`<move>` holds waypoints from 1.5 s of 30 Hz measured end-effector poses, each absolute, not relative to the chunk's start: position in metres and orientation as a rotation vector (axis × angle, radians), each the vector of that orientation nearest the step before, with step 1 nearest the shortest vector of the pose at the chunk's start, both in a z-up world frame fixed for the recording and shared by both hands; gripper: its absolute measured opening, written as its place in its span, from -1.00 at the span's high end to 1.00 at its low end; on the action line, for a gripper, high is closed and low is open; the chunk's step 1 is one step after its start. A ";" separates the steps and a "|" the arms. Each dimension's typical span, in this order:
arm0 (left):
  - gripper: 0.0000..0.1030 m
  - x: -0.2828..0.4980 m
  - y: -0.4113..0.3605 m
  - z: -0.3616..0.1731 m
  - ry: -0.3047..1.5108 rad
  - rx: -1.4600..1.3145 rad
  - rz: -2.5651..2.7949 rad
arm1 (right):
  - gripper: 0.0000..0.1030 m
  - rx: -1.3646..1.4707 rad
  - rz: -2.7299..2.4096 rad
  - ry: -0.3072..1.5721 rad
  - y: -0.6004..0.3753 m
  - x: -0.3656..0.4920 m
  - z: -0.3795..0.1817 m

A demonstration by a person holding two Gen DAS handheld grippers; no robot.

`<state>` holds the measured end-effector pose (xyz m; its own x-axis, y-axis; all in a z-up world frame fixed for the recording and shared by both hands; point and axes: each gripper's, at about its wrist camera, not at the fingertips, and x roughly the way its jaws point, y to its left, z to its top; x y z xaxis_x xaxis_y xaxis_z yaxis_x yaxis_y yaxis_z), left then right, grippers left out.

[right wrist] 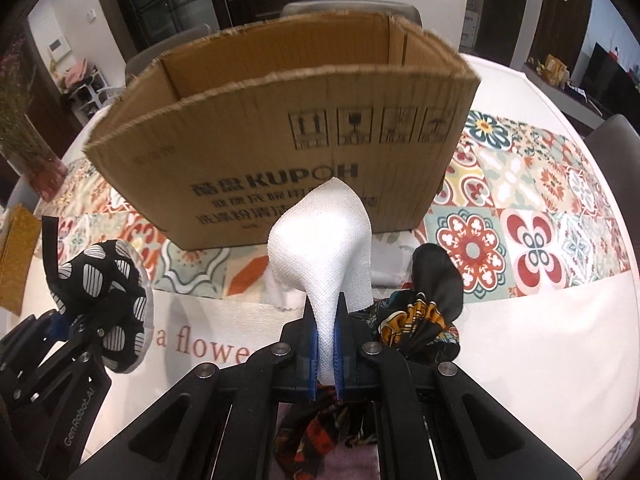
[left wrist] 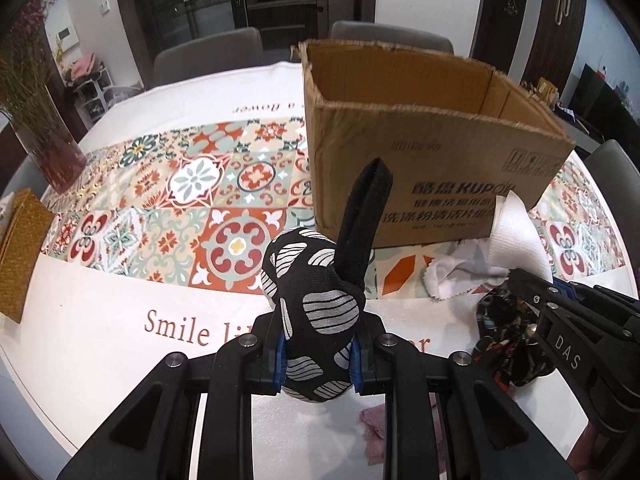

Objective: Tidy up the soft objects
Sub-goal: 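Lift the black-and-white pouch with the left tool while the right tool lifts the white cloth, then carry the pouch and white cloth over the cardboard box with both tools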

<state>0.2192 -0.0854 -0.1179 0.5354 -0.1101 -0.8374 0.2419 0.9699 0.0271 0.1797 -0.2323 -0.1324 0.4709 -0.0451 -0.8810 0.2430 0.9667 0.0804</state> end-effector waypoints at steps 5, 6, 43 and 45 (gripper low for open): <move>0.53 0.207 -0.084 -0.100 0.944 0.146 -0.216 | 0.86 0.206 -0.172 1.029 -0.234 0.174 -0.113; 0.53 0.204 -0.084 -0.097 0.936 0.146 -0.217 | 0.86 0.206 -0.171 1.020 -0.234 0.172 -0.109; 0.53 0.183 -0.091 0.002 0.770 0.108 -0.252 | 0.86 0.207 -0.132 0.814 -0.227 0.143 -0.015; 0.53 0.187 -0.092 0.007 0.764 0.107 -0.252 | 0.86 0.207 -0.130 0.808 -0.228 0.145 -0.011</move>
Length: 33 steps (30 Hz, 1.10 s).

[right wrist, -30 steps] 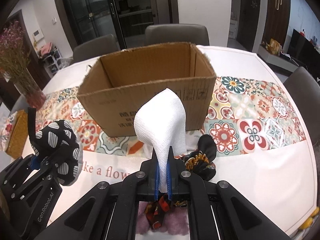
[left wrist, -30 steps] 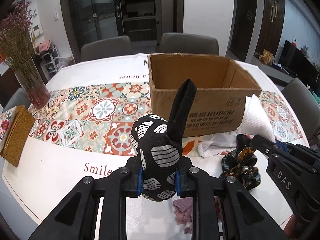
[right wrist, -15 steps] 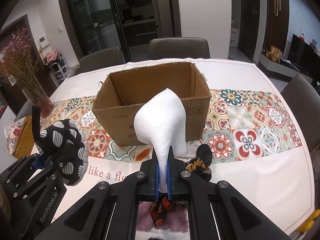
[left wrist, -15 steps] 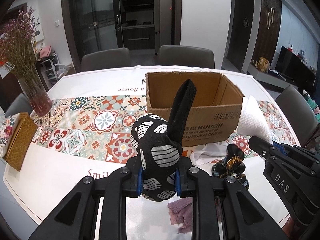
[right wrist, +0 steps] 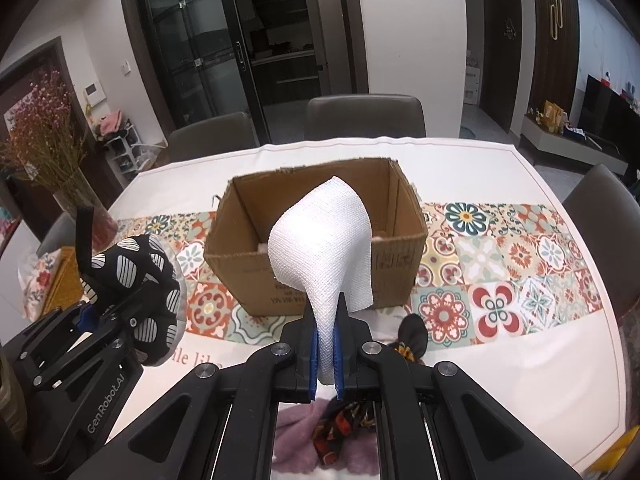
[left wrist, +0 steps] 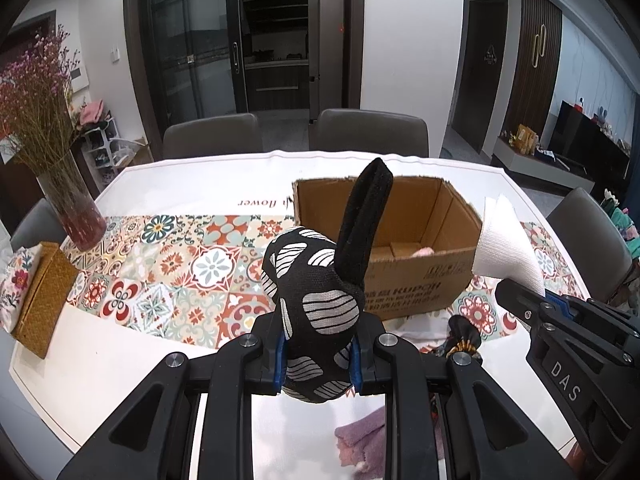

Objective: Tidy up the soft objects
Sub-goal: 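Carry the pouch and white cloth over the cardboard box with both tools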

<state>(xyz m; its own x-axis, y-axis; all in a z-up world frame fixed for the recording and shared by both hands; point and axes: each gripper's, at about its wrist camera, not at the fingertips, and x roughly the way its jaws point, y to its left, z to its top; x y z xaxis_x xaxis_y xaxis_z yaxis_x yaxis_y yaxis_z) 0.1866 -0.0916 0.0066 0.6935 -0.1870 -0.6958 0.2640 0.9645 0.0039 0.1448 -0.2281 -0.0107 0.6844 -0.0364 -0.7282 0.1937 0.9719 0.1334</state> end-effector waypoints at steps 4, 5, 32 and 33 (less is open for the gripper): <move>0.53 0.194 -0.095 0.015 0.759 0.105 -0.254 | 0.86 0.208 -0.129 0.798 -0.232 0.151 -0.002; 0.53 0.196 -0.096 0.017 0.758 0.105 -0.256 | 0.86 0.209 -0.129 0.796 -0.233 0.152 -0.001; 0.53 0.256 -0.131 0.046 0.724 0.138 -0.299 | 0.86 0.226 -0.138 0.771 -0.265 0.199 0.029; 0.53 0.259 -0.132 0.047 0.725 0.139 -0.301 | 0.86 0.227 -0.139 0.773 -0.266 0.202 0.029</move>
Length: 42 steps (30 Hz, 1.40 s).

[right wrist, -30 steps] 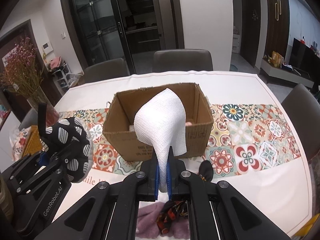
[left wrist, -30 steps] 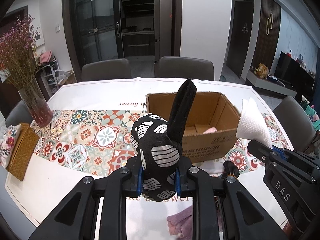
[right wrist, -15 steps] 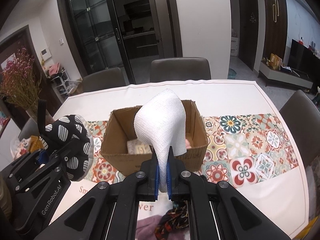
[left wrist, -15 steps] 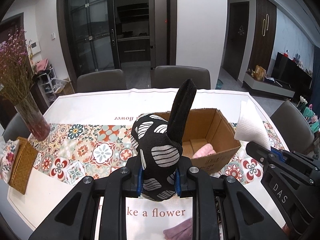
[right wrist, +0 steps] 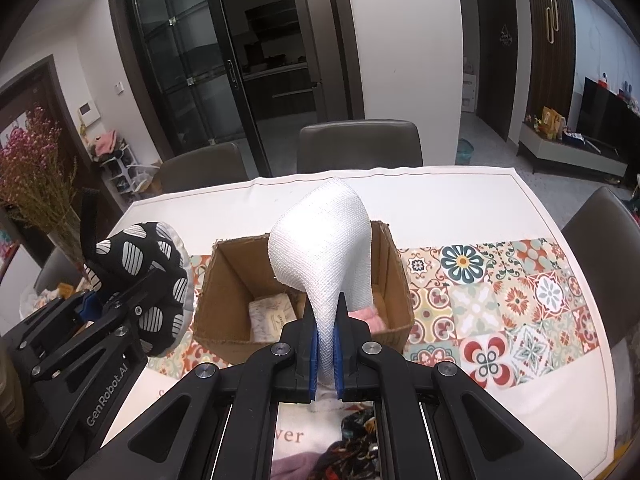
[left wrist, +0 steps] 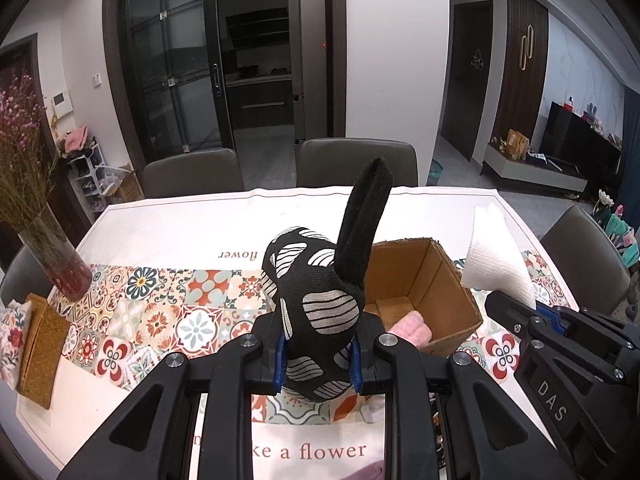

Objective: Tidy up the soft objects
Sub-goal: 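Carry the pouch and white cloth over the cardboard box with both tools, then lower both items into the box and open both tools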

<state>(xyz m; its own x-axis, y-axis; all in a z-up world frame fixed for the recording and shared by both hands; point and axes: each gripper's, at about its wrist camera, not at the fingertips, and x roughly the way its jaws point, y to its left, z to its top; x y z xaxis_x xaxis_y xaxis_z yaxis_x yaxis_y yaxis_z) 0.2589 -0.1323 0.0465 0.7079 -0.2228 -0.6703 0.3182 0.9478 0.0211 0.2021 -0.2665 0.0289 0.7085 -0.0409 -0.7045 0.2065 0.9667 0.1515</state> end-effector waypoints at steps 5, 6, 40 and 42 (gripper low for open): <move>0.53 0.273 -0.142 0.043 0.736 0.144 -0.312 | 0.86 0.239 -0.137 0.783 -0.273 0.216 0.026; 0.53 0.276 -0.143 0.042 0.742 0.147 -0.314 | 0.86 0.239 -0.137 0.784 -0.274 0.218 0.025; 0.47 0.359 -0.180 -0.050 0.930 0.159 -0.363 | 0.84 0.277 -0.088 0.981 -0.290 0.295 -0.058; 0.43 0.361 -0.180 -0.053 0.932 0.168 -0.352 | 0.83 0.280 -0.089 0.984 -0.291 0.298 -0.061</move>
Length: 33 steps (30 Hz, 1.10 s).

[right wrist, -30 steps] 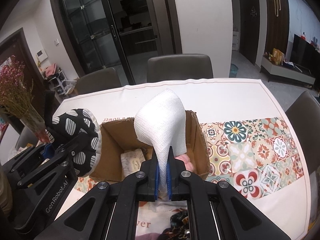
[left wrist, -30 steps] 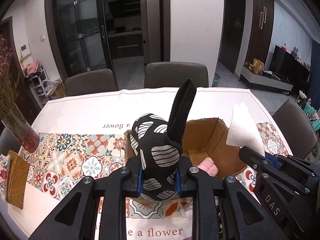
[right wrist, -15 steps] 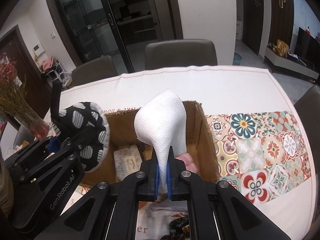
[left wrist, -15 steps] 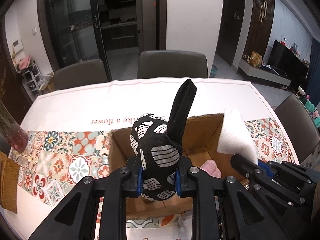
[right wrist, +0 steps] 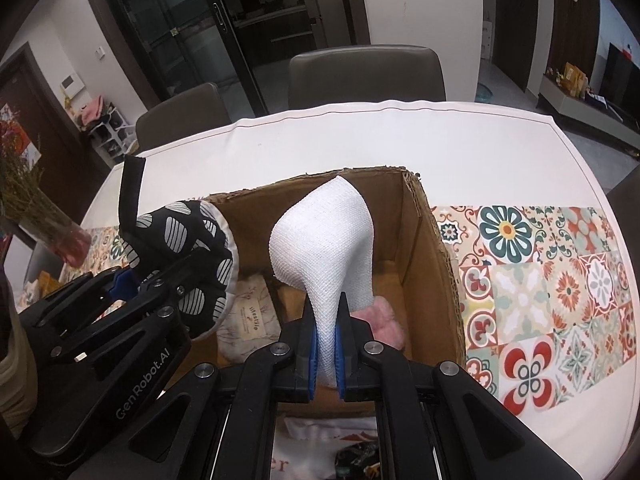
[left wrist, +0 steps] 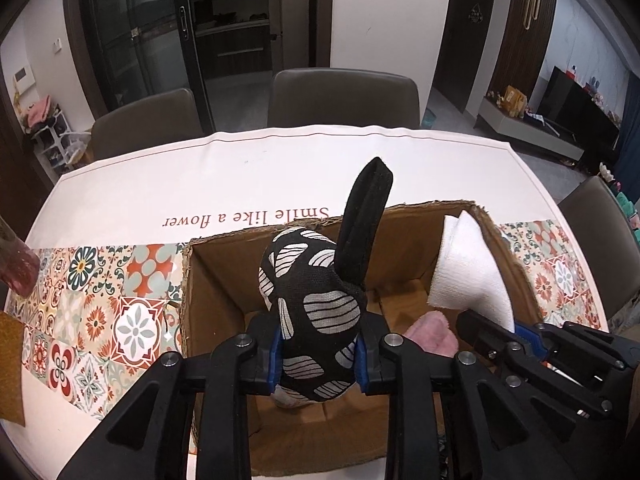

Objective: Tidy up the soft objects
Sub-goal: 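Lower both items into the box and open both tools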

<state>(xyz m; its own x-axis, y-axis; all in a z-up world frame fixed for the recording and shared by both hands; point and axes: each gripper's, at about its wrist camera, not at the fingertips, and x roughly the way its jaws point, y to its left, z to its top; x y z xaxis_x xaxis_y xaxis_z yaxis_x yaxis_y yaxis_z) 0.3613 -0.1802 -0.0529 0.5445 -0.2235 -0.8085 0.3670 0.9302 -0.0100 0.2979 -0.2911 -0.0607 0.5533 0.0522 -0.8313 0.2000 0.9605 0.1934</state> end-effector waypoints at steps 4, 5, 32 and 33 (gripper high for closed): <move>0.27 0.364 -0.181 -0.057 0.949 0.171 -0.351 | 0.78 0.299 -0.086 0.993 -0.296 0.302 -0.064; 0.25 0.364 -0.182 -0.057 0.951 0.175 -0.349 | 0.69 0.303 -0.086 0.995 -0.296 0.302 -0.065; -0.78 0.314 -0.159 -0.010 0.836 0.189 -0.245 | 0.06 0.316 -0.171 0.929 -0.307 0.257 -0.029; -0.78 0.311 -0.158 -0.009 0.837 0.185 -0.246 | 0.02 0.312 -0.175 0.923 -0.306 0.253 -0.026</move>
